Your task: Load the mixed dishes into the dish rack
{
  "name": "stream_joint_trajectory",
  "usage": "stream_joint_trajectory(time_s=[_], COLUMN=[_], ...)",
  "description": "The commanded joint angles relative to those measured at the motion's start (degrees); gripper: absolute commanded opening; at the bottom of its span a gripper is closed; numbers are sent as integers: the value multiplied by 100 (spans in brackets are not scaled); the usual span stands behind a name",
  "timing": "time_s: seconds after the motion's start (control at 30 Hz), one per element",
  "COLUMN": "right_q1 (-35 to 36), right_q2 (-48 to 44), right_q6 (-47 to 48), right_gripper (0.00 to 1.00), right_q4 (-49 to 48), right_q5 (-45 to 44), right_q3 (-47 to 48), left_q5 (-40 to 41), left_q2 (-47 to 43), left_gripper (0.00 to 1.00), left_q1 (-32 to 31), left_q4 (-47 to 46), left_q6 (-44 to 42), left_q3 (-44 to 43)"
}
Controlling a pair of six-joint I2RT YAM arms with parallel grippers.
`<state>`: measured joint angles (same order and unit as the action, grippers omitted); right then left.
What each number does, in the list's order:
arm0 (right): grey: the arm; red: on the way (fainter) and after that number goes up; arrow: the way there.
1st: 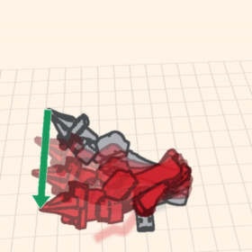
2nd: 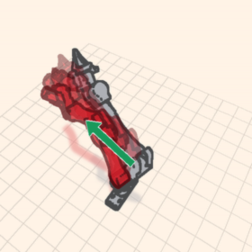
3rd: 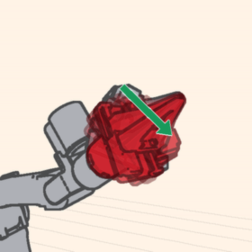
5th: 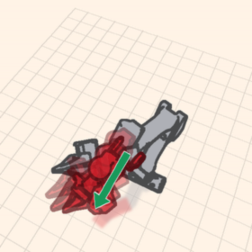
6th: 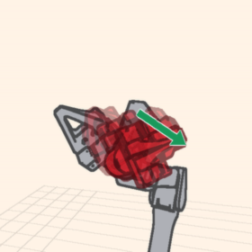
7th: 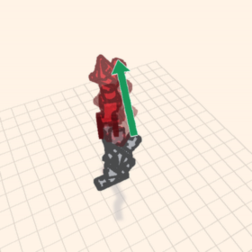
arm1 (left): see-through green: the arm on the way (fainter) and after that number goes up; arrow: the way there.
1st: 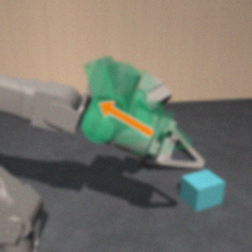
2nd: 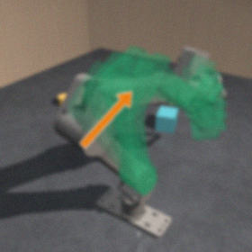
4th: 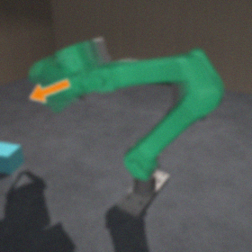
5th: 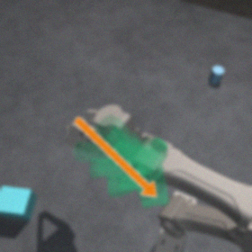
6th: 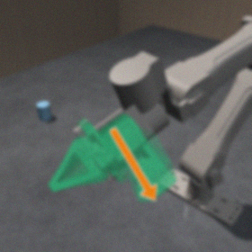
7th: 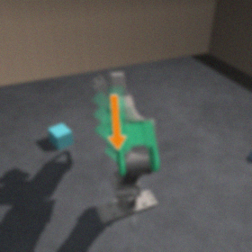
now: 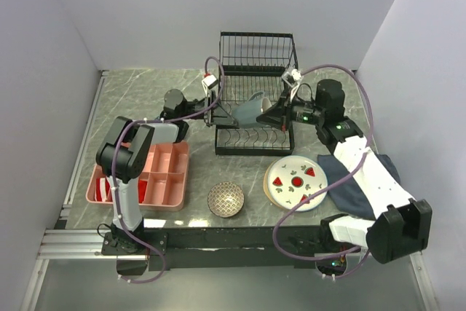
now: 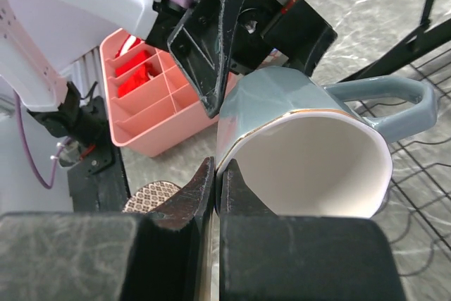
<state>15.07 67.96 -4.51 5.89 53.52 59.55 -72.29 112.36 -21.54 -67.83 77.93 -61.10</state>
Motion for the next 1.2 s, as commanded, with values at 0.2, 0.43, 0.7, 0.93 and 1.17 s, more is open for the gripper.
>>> stream_joint_trajectory(time_s=[0.2, 0.43, 0.7, 0.93, 1.17], right_q1=[84, 136, 189, 198, 198], right_q2=[349, 542, 867, 1324, 1755], right_q6=[-410, -586, -902, -1007, -1332], right_gripper=[0, 0, 0, 0, 0], right_q4=[-1485, -1854, -2574, -2953, -3120], right_q5=[247, 229, 142, 62, 44], right_q3=[-180, -549, -1032, -1226, -1297], left_q5=[-154, -171, -127, -40, -22], left_q2=[163, 269, 445, 454, 349], left_gripper=[97, 97, 96, 89, 87], left_q1=[-34, -43, -52, -52, -43], left_q4=[-1680, -1689, -1540, -1531, -1741], left_q6=[1171, 1251, 1312, 1312, 1356], left_q3=[-551, -613, -780, -824, -798])
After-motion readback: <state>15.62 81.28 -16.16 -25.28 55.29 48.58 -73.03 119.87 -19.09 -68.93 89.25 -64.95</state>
